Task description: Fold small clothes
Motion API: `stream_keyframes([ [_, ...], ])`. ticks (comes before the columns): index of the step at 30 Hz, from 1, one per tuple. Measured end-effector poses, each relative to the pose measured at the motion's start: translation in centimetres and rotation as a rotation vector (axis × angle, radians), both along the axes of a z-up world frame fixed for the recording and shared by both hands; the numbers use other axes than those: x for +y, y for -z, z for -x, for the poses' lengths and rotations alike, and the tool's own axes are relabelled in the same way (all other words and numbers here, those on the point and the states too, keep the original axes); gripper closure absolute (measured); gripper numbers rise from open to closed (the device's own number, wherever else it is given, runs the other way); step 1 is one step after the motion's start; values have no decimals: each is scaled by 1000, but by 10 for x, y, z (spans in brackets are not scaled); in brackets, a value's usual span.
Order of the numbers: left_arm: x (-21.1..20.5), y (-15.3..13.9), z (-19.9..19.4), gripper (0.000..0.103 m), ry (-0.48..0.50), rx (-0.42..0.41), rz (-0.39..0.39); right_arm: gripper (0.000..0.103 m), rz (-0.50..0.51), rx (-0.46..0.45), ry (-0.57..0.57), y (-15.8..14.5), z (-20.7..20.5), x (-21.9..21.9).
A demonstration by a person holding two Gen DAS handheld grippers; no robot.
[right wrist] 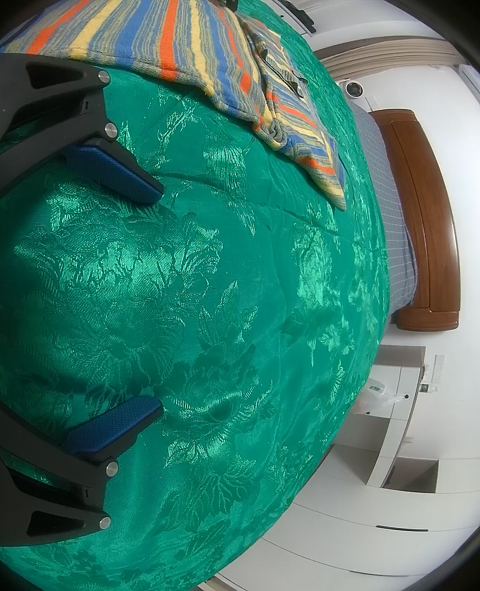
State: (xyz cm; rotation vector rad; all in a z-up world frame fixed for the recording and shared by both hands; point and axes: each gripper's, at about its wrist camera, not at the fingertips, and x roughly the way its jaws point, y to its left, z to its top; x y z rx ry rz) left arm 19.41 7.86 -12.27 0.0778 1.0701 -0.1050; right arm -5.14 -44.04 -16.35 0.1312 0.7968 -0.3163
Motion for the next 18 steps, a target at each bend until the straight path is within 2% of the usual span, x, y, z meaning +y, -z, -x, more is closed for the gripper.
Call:
stream_keyframes([
  [5, 6, -30, 58, 14, 6, -86, 61, 0, 0, 1, 0, 0, 0, 0],
  [9, 9, -37, 93, 10, 3, -111, 104, 0, 3, 6, 1, 0, -1, 0],
  [11, 8, -39, 115, 10, -1, -119, 108, 0, 2, 11, 1, 1, -2, 0],
  [14, 9, -43, 127, 10, -7, -155, 87, 1, -3, 56, 5, -5, -7, 0],
  [16, 12, -49, 138, 9, 1, -181, 79, 1, 24, 111, 41, -20, -6, 5],
  [18, 15, -54, 150, 7, 11, -212, 66, 1, 86, 101, 57, -44, 4, 21],
])
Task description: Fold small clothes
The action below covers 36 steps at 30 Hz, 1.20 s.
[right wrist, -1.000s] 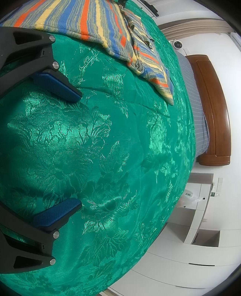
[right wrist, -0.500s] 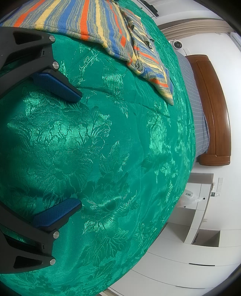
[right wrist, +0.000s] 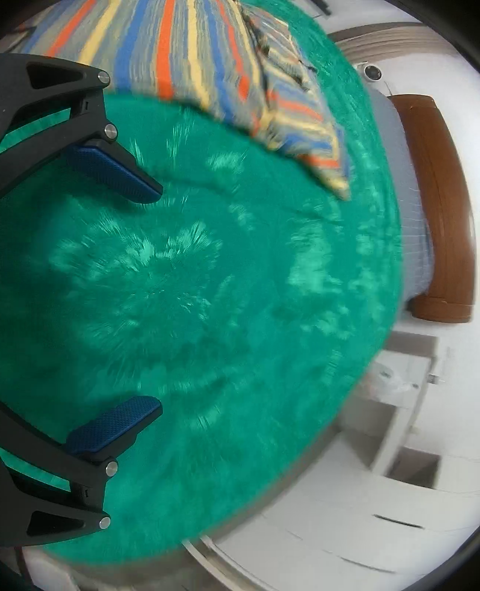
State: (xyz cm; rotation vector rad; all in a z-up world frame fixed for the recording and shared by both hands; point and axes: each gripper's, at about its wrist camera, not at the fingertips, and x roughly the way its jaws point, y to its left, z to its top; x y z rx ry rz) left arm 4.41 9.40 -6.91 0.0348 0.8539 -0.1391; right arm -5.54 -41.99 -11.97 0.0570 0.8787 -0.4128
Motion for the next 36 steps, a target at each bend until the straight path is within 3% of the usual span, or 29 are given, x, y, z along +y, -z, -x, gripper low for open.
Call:
stream_keyframes([
  [6, -6, -10, 11, 7, 10, -35, 16, 0, 109, -27, -12, -71, 40, 55],
  [12, -18, -27, 32, 7, 23, -92, 33, 0, 137, -48, -36, -104, 71, 84],
  [25, -26, -38, 60, 7, 34, -129, -29, 1, 246, -80, -53, -132, 92, 117],
  [33, -34, -37, 82, 6, 53, -117, -12, 0, 185, -134, -70, -137, 111, 122],
  [36, -42, -37, 93, 5, 74, -138, -38, 0, 186, -137, -94, -130, 117, 131],
])
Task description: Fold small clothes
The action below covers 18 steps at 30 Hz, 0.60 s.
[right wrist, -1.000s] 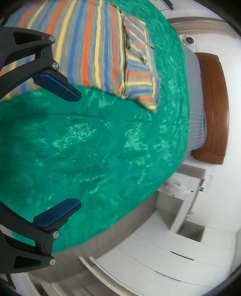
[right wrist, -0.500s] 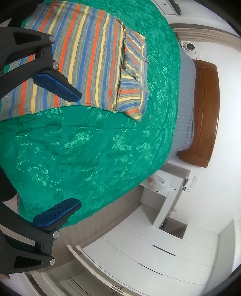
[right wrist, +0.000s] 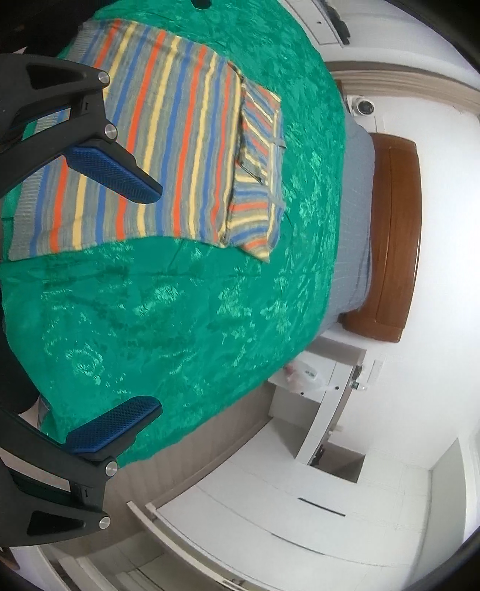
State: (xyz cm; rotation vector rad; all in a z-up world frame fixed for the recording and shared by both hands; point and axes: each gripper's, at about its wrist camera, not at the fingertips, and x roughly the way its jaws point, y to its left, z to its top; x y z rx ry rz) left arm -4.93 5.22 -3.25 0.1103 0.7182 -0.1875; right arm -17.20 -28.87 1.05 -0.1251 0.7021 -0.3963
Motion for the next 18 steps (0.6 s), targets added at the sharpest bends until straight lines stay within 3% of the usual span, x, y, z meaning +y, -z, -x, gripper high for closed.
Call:
stream_keyframes([
  [5, -7, 7, 9, 4, 13, -17, -22, 1, -7, 8, -16, 14, 5, 12],
  [18, -13, 44, 23, 4, 7, 46, 82, 1, -2, -50, -58, 36, 17, 58],
])
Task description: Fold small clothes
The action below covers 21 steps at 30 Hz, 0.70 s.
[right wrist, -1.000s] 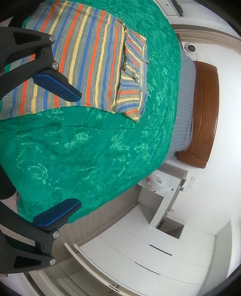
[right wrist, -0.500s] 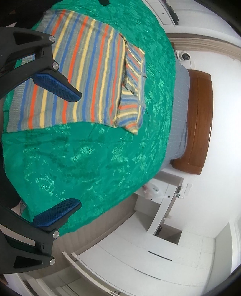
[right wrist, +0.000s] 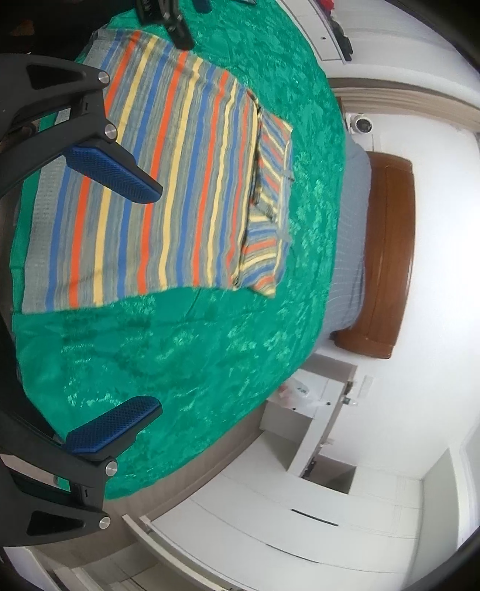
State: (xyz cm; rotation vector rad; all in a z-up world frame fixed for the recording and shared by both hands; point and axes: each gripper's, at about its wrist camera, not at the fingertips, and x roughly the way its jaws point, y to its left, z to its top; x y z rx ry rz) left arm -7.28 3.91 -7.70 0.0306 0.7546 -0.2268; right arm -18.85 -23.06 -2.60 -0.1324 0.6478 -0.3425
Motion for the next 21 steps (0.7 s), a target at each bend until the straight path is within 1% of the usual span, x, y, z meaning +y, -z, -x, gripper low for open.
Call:
stream_keyframes([
  [4, -1, 6, 4, 4, 9, -20, 17, 0, 10, -2, -34, 4, -5, 14],
  [10, 5, 19, 4, 4, -15, -52, 7, 0, 12, 31, -42, 17, -12, 25],
  [17, 17, 34, -4, 4, -38, -20, 28, 1, 44, 120, -78, 37, -27, 46],
  [21, 19, 40, -6, 4, -33, -11, 26, 1, 58, 140, -100, 42, -31, 55],
])
